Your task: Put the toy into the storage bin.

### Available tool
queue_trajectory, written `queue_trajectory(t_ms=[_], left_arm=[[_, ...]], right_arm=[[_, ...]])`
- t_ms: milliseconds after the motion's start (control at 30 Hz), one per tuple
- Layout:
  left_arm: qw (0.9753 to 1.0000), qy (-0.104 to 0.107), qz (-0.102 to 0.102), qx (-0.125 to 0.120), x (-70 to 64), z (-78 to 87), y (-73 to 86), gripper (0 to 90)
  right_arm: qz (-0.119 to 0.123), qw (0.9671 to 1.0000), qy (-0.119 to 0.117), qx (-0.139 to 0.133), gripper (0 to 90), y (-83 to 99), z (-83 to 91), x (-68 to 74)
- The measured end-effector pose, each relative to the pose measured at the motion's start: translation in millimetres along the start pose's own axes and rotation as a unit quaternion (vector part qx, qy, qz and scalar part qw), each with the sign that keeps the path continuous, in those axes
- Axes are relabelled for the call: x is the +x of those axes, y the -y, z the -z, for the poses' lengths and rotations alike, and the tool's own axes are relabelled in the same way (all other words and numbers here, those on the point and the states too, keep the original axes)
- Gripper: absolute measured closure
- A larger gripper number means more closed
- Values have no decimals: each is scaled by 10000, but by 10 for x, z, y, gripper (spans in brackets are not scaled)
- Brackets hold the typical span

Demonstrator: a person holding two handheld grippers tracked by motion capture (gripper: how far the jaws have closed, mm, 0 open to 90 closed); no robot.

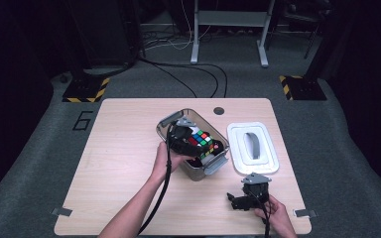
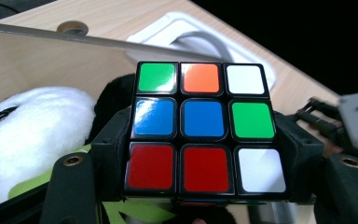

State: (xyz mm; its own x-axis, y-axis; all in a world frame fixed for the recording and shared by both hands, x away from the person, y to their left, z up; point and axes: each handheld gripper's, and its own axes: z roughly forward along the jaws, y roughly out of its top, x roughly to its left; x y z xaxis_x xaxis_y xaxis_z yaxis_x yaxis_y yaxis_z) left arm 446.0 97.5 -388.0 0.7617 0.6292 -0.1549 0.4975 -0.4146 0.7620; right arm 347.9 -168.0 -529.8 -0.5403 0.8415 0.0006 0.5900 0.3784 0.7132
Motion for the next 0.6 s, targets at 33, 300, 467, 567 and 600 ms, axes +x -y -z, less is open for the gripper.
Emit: queue_trajectory(t_ms=[33,300,467,567,600], left_arm=[[10000,33,31,-10,0,-19,14,337],[9998,148,-89,66,-42,-35,28,307],[9995,234,-224,71,-113,76,-1,215],[9995,237,-178,-92,-118,136,-29,228],[9995,216,-172,-128,-107,149,-45,228]], right_arm=[[4,10000,-21,4,0,0,2,-1],[9,10000,-23,3,0,1,2,-1],[-4,10000,-13,2,0,0,1,1],[-4,10000,-12,-1,0,0,1,1],[-4,10000,-12,-1,0,0,1,1]])
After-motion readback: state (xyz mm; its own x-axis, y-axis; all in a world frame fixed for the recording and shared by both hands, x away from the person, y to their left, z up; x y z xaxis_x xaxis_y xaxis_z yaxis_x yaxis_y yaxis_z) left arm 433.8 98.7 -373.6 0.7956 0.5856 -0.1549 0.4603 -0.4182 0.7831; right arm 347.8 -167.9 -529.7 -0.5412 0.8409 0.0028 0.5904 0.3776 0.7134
